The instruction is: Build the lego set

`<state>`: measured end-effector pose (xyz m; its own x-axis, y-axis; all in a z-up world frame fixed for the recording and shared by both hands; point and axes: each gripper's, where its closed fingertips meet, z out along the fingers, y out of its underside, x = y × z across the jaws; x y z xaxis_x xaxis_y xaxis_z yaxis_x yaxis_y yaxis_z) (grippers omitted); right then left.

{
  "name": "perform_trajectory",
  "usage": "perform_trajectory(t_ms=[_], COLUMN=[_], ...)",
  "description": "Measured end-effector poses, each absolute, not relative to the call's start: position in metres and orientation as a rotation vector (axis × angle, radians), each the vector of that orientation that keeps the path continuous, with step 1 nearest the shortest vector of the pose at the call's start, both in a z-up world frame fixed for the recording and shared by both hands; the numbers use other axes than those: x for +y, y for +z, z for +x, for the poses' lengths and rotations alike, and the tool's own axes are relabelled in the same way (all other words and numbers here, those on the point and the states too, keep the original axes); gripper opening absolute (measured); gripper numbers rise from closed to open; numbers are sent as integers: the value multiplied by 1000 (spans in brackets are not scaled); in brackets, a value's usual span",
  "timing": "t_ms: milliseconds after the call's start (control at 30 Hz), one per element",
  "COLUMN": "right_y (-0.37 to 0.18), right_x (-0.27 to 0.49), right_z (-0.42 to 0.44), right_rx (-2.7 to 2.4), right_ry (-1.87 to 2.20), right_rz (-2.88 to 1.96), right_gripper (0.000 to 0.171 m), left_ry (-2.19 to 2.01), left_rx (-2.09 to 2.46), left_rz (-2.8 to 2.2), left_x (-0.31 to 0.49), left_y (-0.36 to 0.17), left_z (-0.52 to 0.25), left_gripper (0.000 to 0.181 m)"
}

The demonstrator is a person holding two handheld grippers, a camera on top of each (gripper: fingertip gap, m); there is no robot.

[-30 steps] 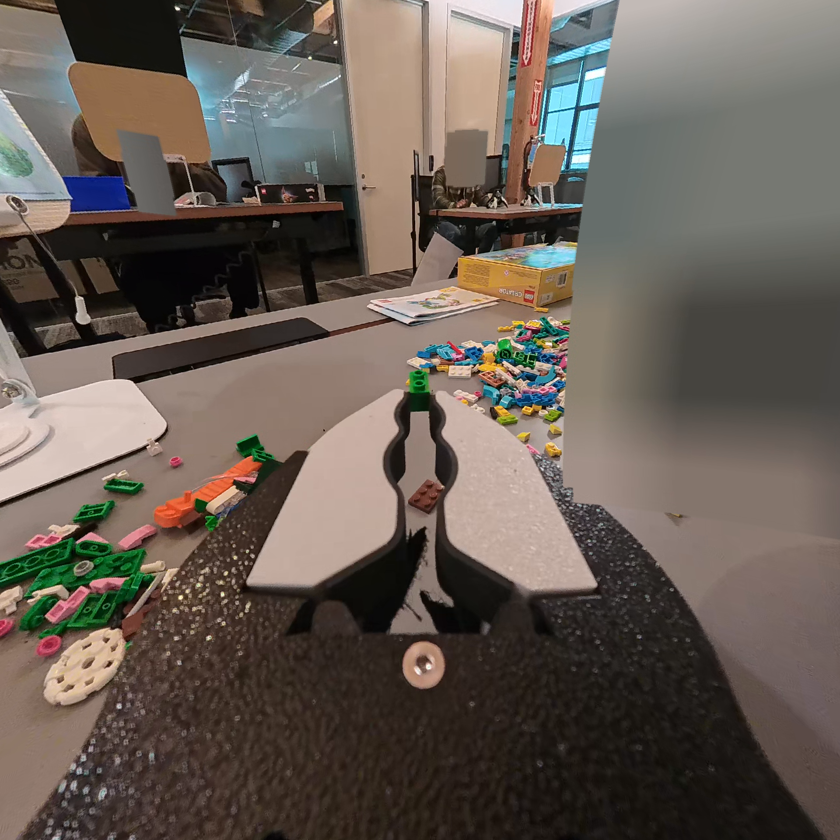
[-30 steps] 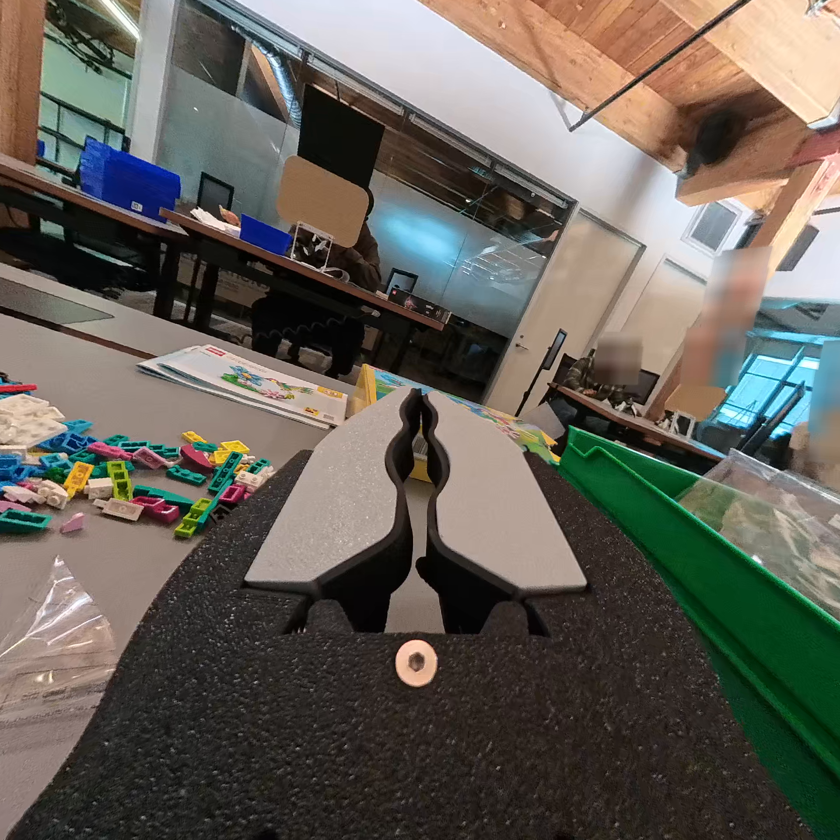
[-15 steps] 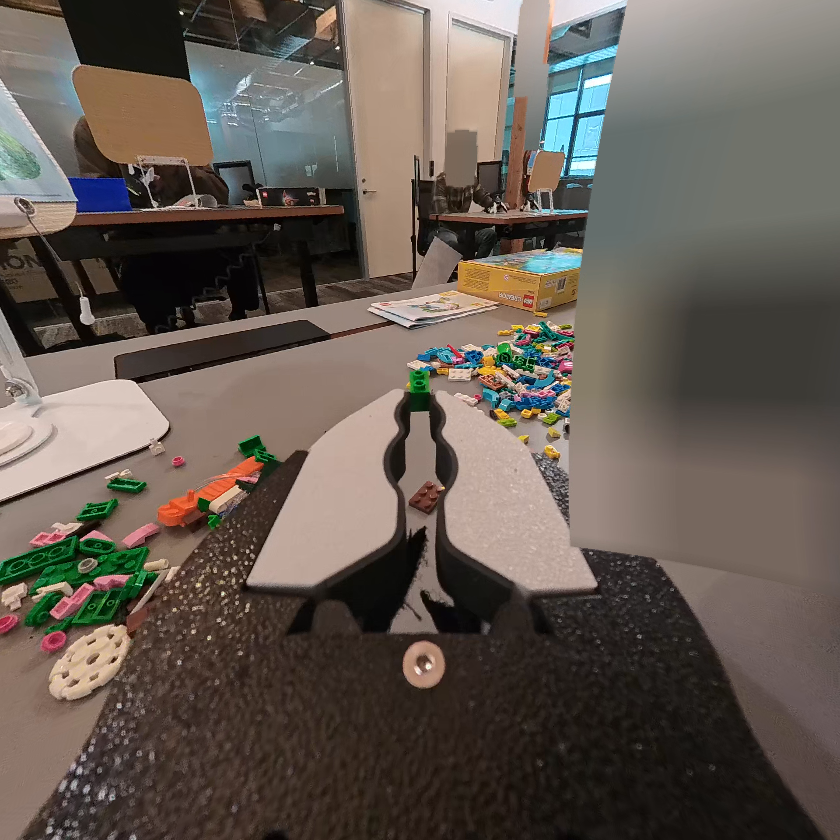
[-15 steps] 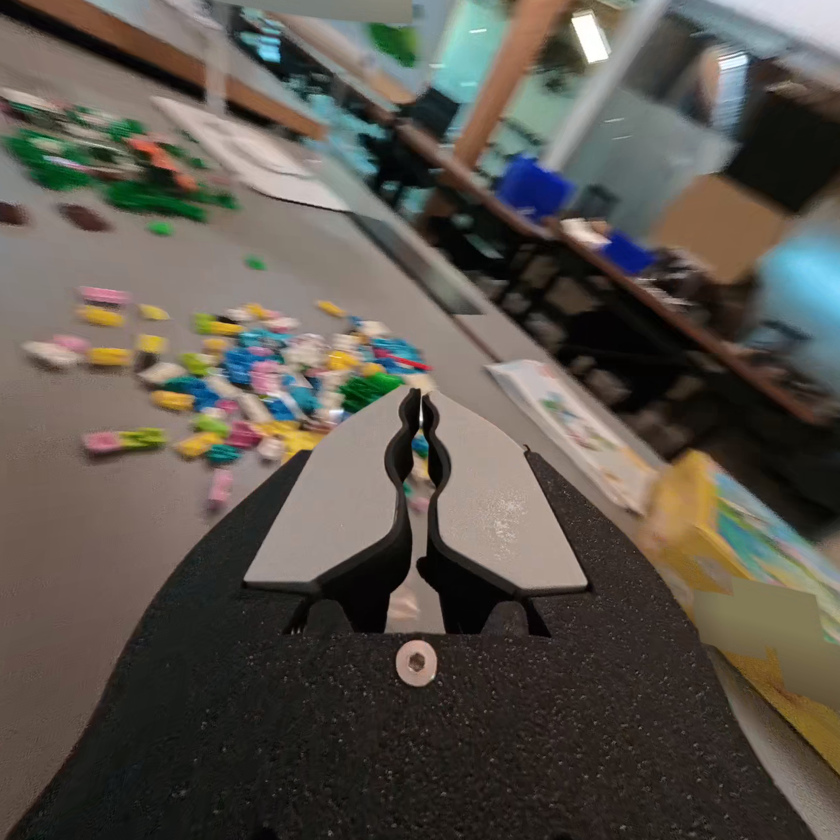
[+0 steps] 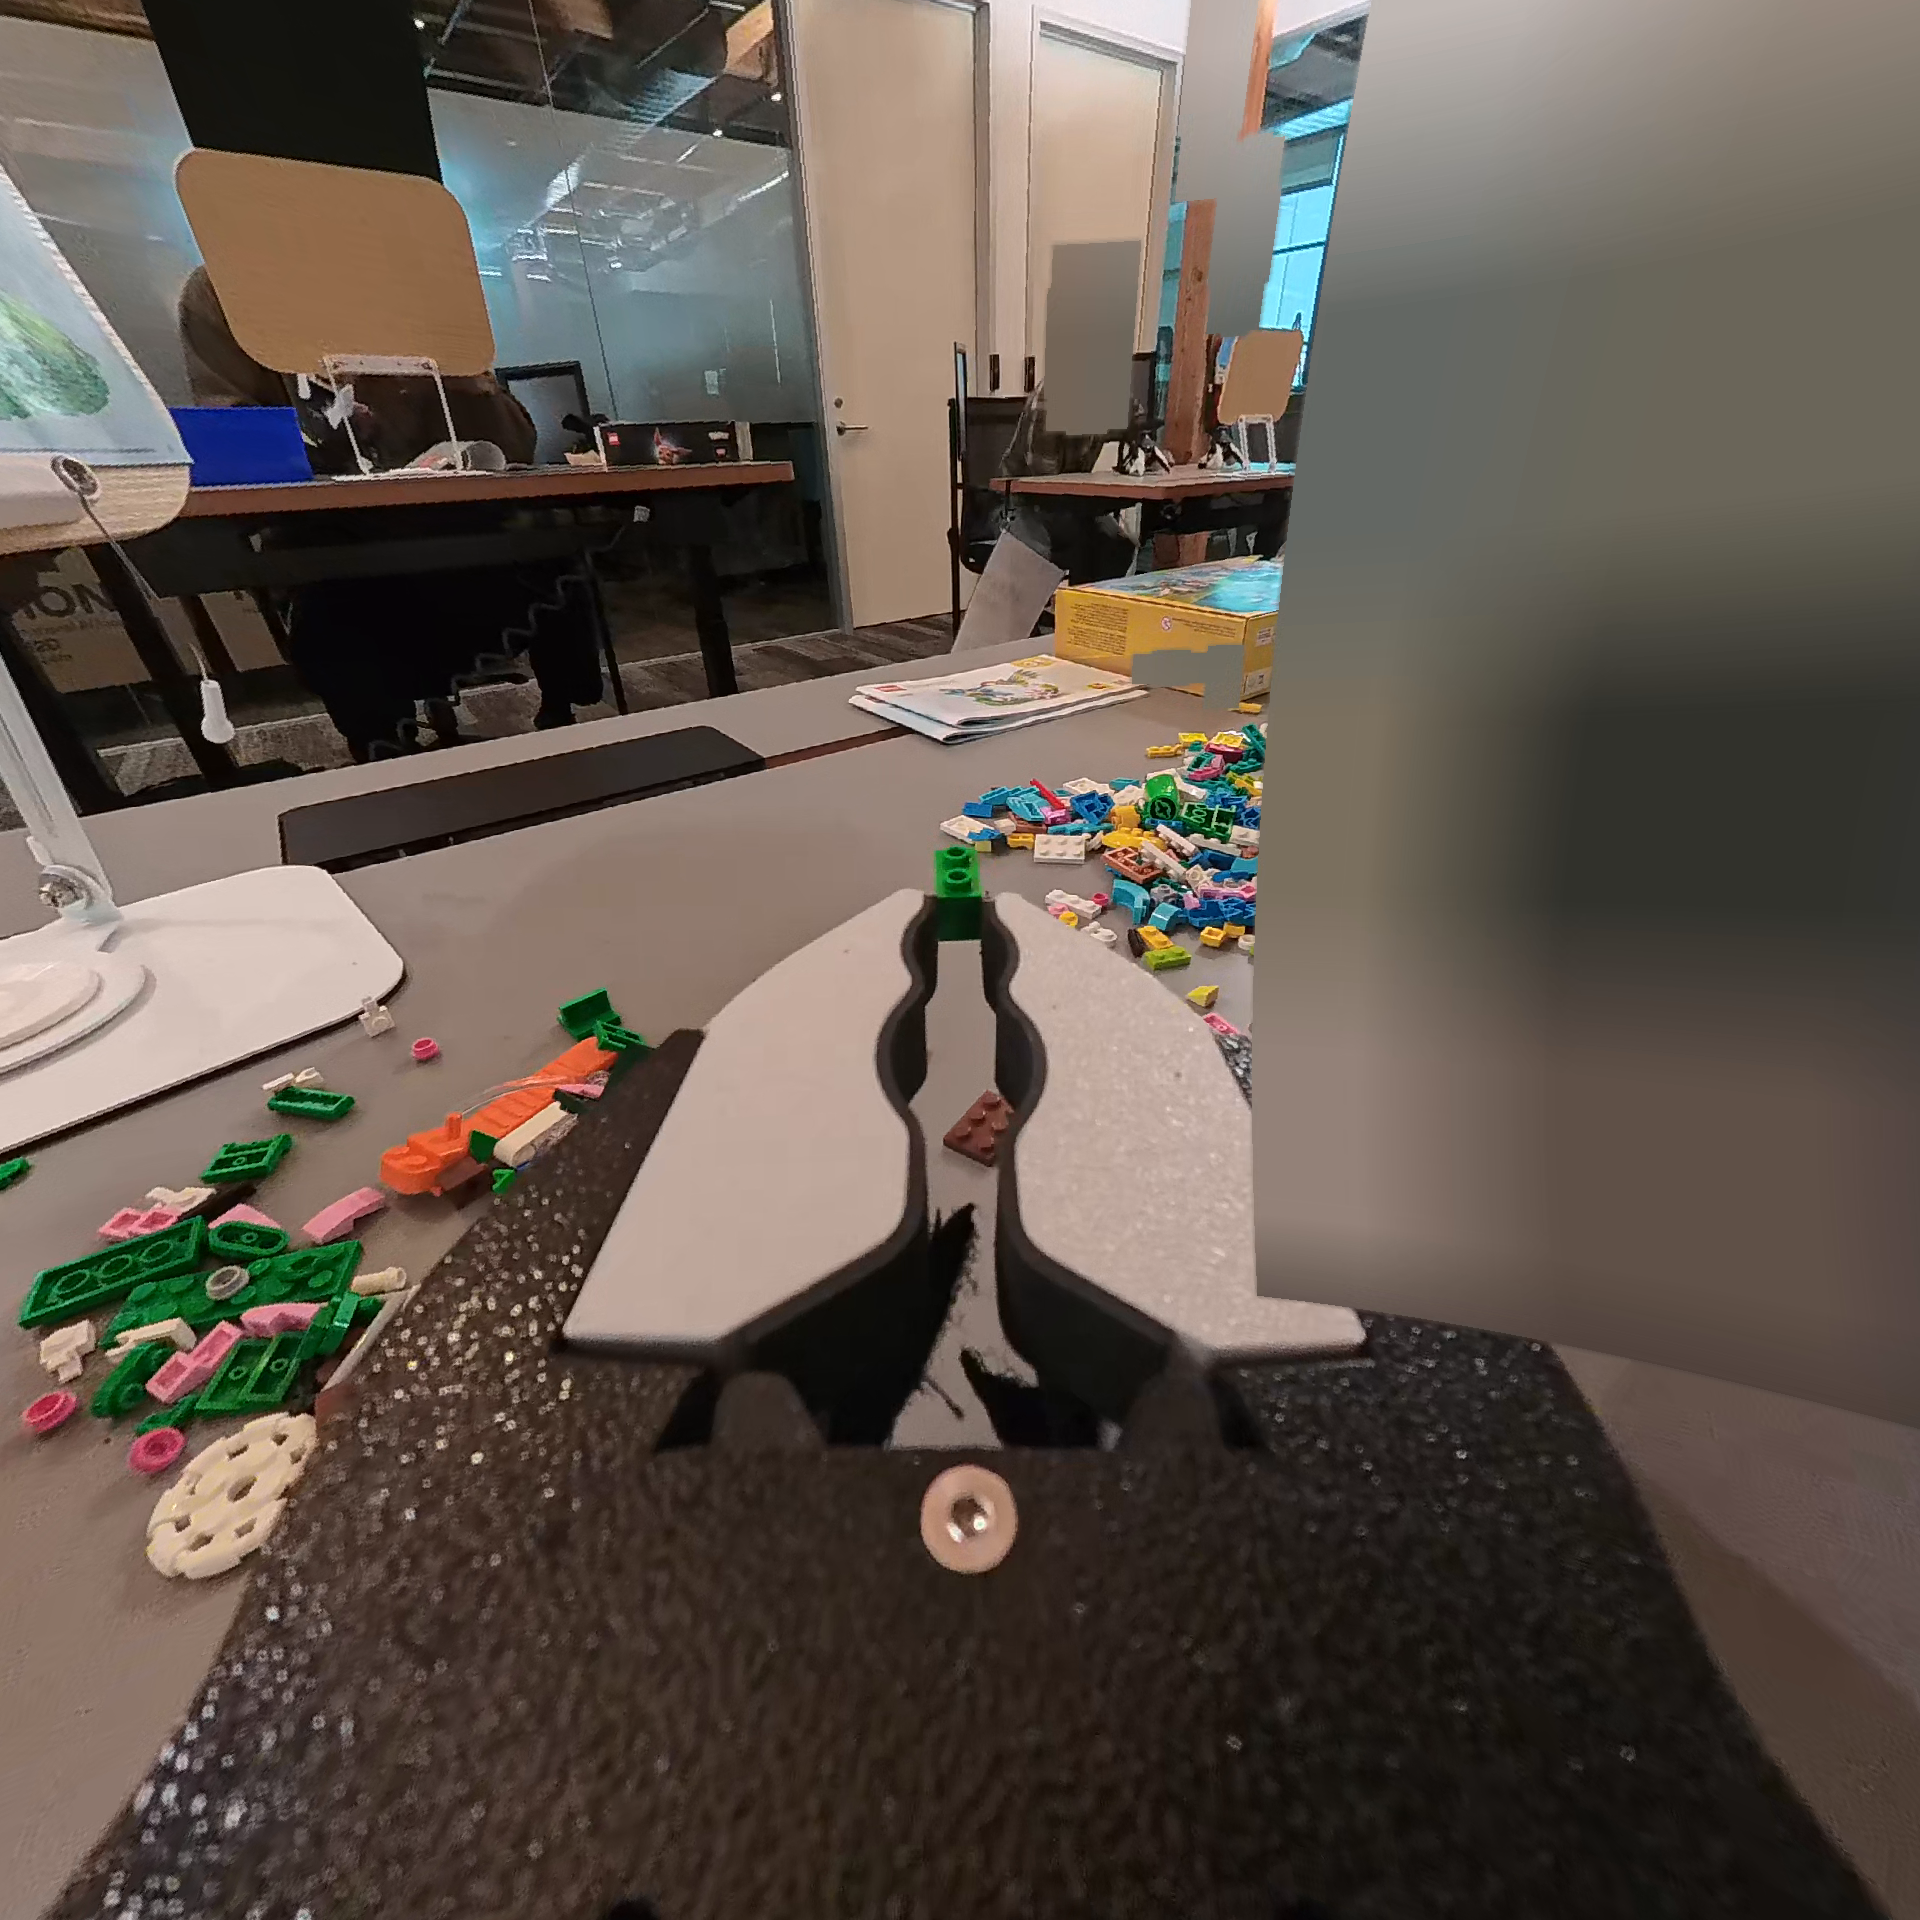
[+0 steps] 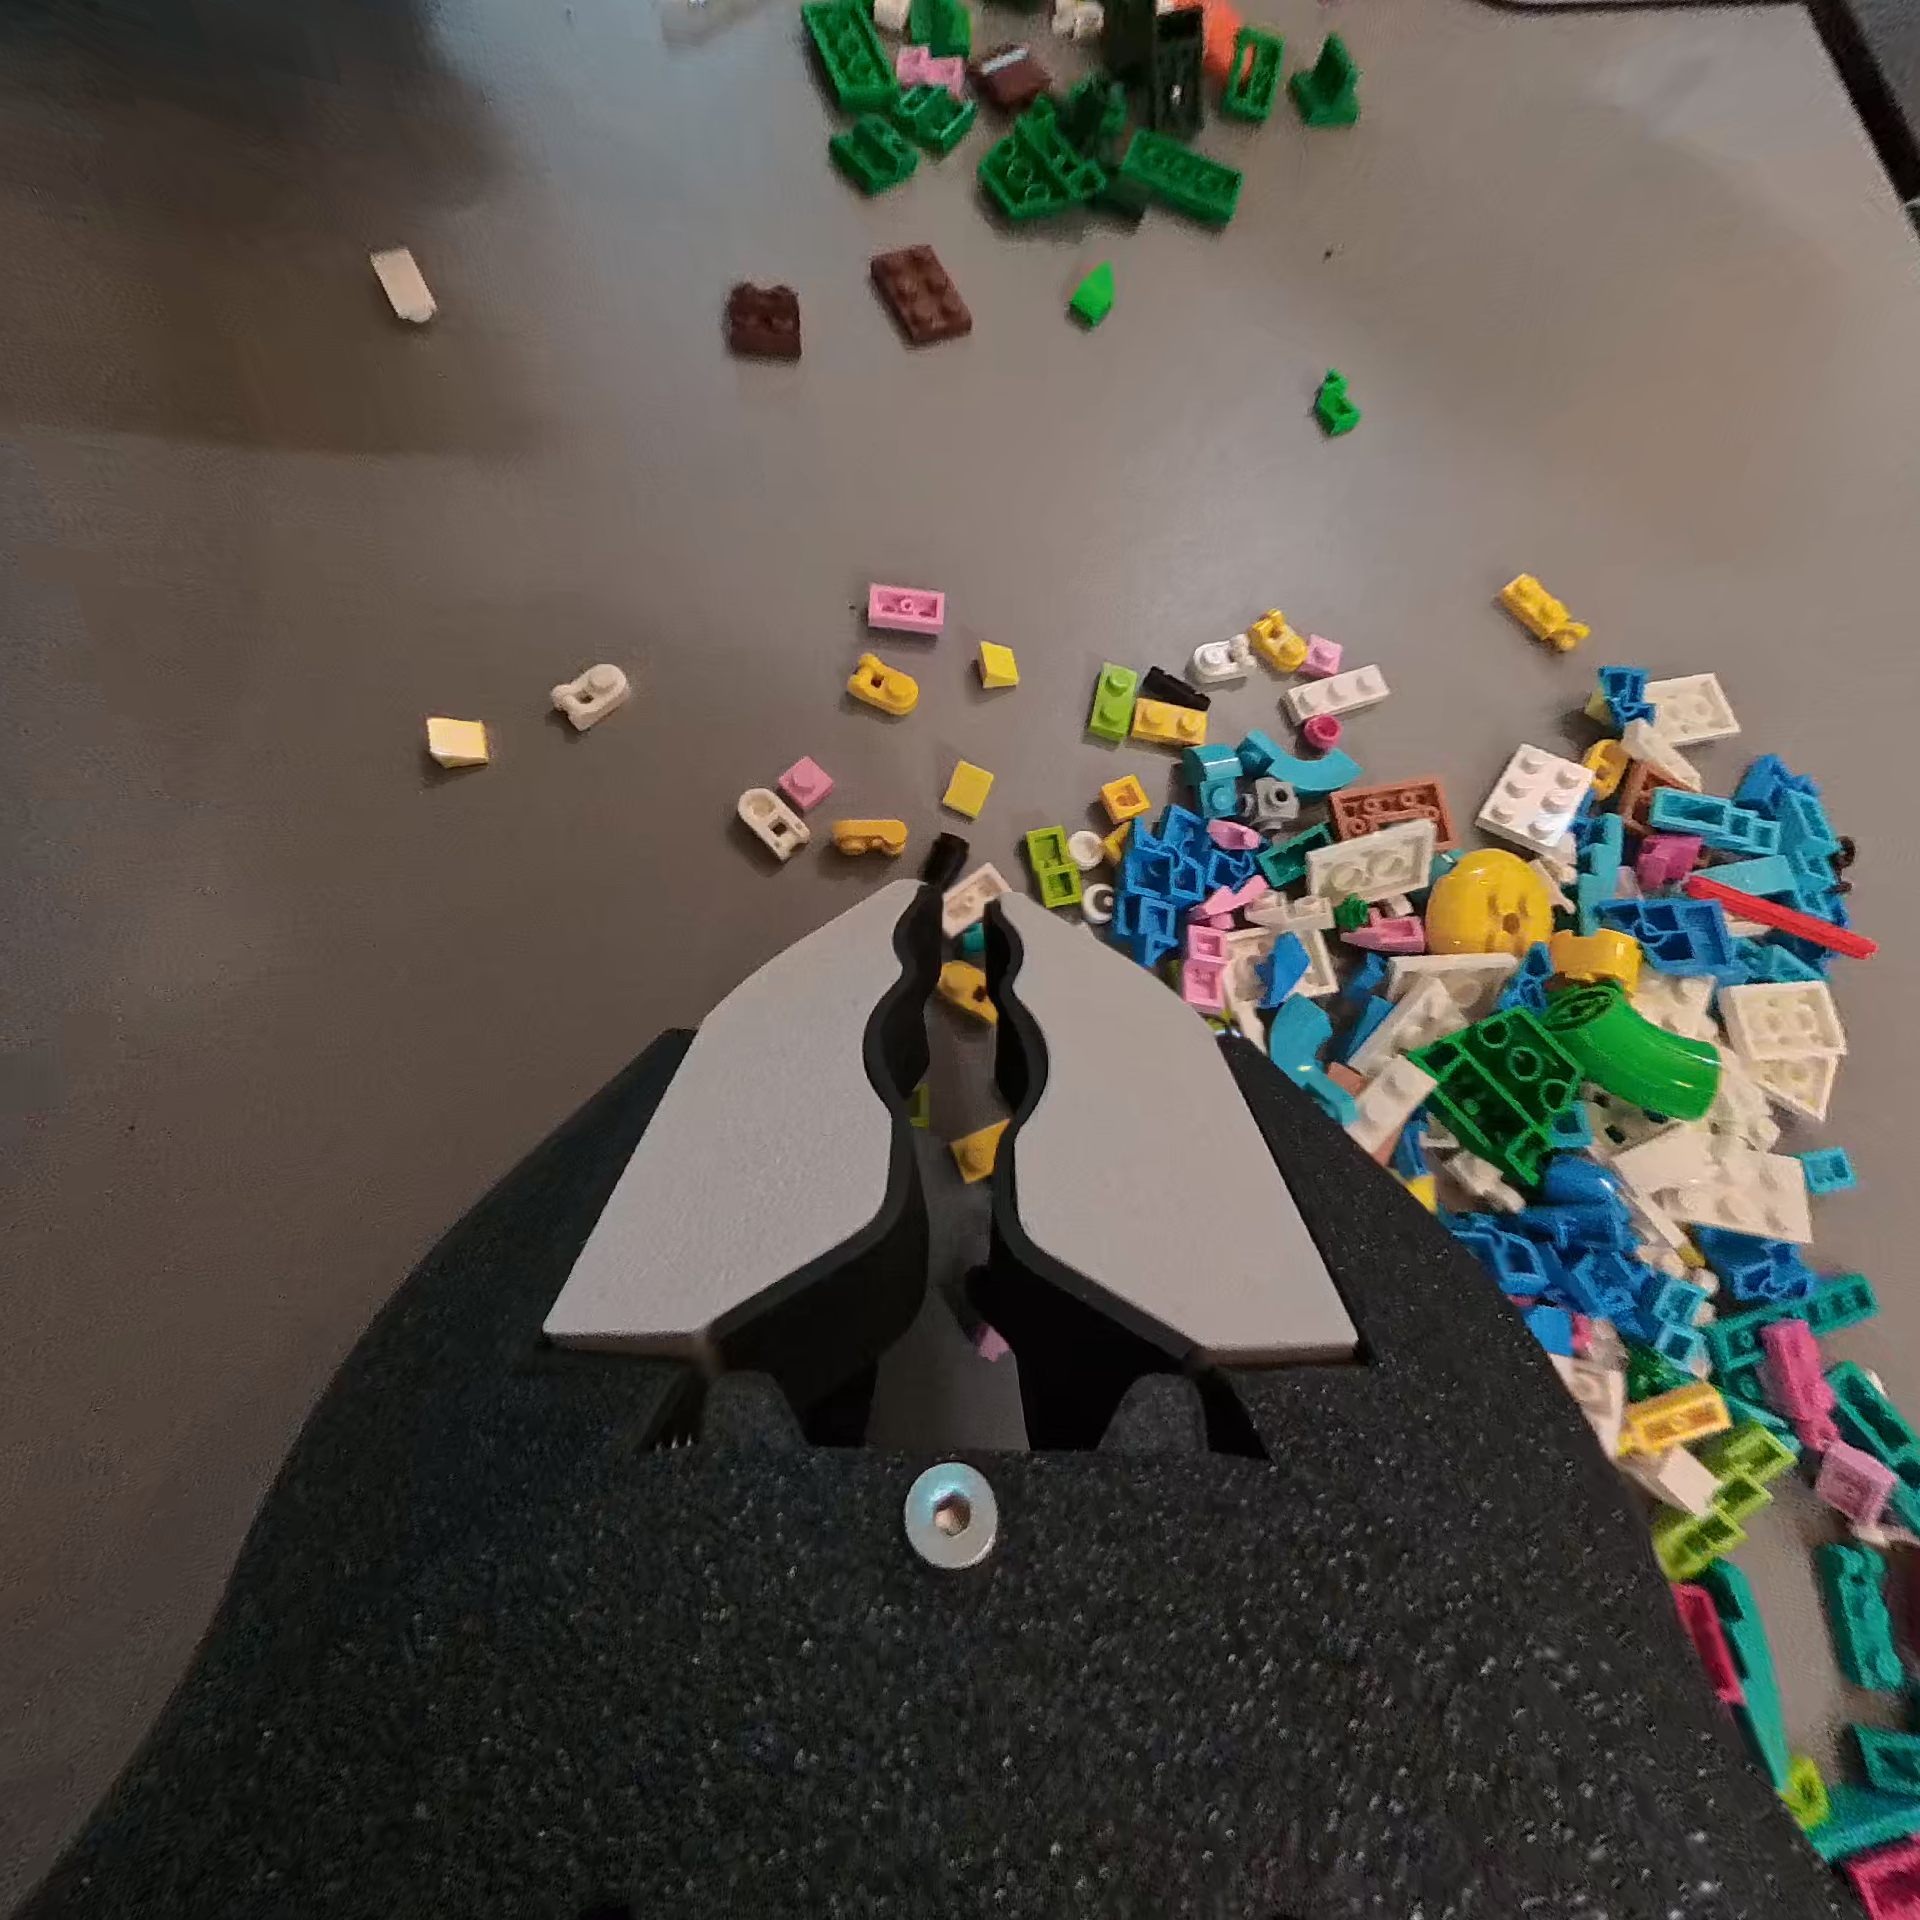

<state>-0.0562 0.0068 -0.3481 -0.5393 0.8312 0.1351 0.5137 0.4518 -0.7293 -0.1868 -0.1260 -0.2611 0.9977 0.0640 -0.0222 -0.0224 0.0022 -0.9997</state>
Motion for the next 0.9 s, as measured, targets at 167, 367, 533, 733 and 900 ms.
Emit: perform_trajectory(t_ms=[167, 367, 533, 733, 900], right_y=[-349, -346, -347, -351, -351], right_x=[7, 14, 7, -5, -18], right_z=[-65, -93, -114, -128, -128], right_rx=[-2206, -2266, -2329, -2377, -2417], right_ry=[851, 781, 762, 752, 848], right_rz=[-1125, -1105, -1029, -966, -967], right_gripper=[7, 5, 5, 5, 7], left_ry=[78, 99, 136, 114, 90], left_rx=[-15, 21, 39, 34, 19], left_rz=[-1574, -1588, -1592, -1588, -1578], left_x=[-125, -124, -126, -126, -127], left_y=[-261, -262, -261, -261, -260], left_z=[-184, -180, -180, -179, -180], left_gripper=[7, 7, 7, 7, 7])
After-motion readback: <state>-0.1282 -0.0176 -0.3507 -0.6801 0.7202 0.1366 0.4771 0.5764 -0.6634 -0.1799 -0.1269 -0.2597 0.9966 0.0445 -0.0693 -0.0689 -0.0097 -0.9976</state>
